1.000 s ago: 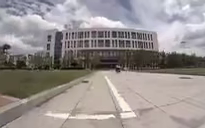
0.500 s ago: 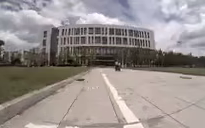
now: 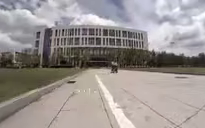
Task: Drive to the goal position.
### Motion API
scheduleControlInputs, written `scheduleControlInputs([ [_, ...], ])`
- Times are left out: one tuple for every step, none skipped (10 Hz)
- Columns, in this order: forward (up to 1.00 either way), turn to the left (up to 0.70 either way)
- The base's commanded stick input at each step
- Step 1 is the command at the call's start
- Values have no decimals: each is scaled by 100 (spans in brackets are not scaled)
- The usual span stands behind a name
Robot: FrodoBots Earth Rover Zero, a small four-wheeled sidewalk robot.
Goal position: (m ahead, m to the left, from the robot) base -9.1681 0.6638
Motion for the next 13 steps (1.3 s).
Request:
scheduleControlInputs([
  [70, 0],
  [70, 0],
  [70, 0],
  [70, 0],
  [70, 0],
  [70, 0],
  [70, 0],
  [70, 0],
  [70, 0],
  [70, 0],
  [70, 1],
  [70, 5],
  [70, 1],
])
